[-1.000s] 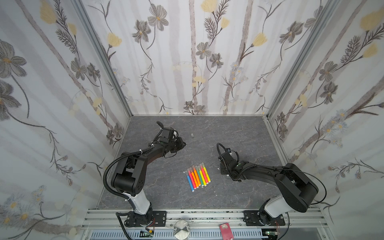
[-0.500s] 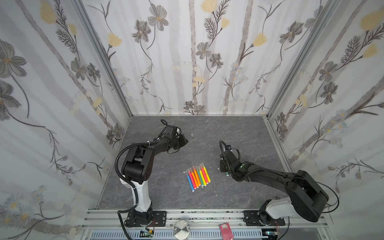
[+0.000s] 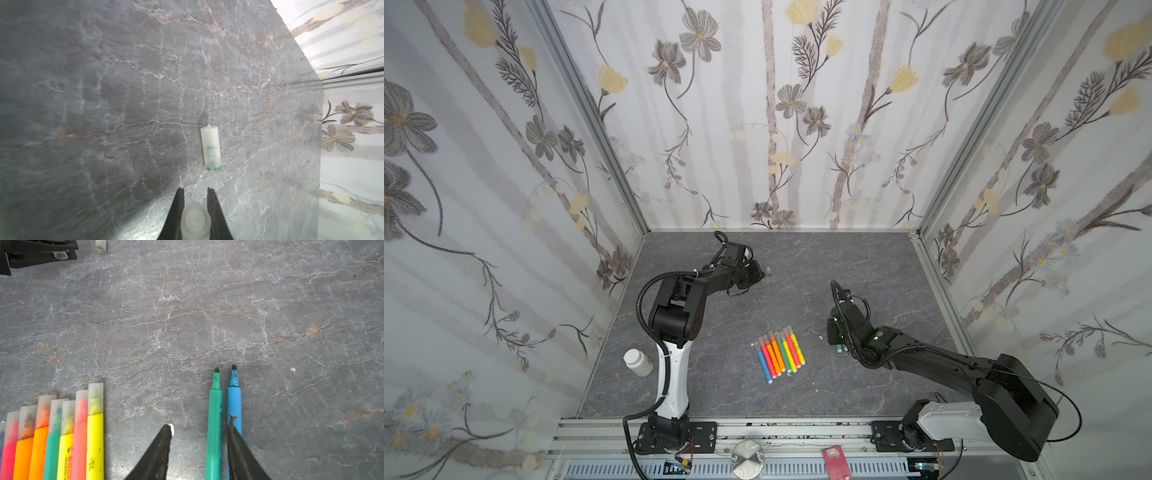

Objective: Open the pen caps
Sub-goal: 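Set the cap down with the left gripper while the right lays down the marker, then grasp the yellow highlighter with the right gripper while the left gripper returns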

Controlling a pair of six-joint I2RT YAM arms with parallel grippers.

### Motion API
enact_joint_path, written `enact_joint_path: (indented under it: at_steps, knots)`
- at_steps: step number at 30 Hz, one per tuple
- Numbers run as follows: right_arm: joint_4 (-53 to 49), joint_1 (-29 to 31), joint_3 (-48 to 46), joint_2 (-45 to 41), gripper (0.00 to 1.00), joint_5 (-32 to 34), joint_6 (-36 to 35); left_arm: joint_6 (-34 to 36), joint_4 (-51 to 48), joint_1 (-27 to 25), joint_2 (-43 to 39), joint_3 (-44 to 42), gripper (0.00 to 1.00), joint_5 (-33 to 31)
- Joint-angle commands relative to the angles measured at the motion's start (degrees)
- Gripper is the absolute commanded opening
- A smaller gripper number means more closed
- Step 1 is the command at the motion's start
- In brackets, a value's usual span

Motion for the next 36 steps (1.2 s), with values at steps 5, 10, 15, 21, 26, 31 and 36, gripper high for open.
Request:
enact_joint_path:
  at_steps: [5,10,15,21,26,31,36]
  knots:
    - [0.5,0.0,-0.9,-0.3,0.44,0.3,0.5,-0.7,-1.3,-0.1,1.7,2.5,0.14,0.7]
    - [0.9,0.0,-1.0,0.1,0.44,0.1,0.4,-0.7,-1.5,-0.1,2.1,2.7,0.17,0.8]
    - [1.1,0.0,-1.0,0.2,0.44,-0.2,0.2,-0.7,-1.8,-0.1,2.5,2.7,0.24,0.7]
    - [0.9,-0.1,-1.1,0.2,0.44,-0.5,0.2,-0.8,-2.0,-0.1,2.4,2.6,0.29,0.7]
    - [1.7,0.0,-1.3,0.1,0.44,-2.0,0.4,-0.6,-2.3,-0.1,1.2,2.3,0.3,0.5]
    - [2.9,0.7,-0.4,1.8,0.44,-6.1,0.4,-0.1,-3.0,0.3,-2.1,0.6,0.32,0.6]
    - [2.1,4.1,2.7,5.8,0.44,-7.6,-0.4,0.4,-1.6,1.7,-10.1,-6.4,0.34,1.1]
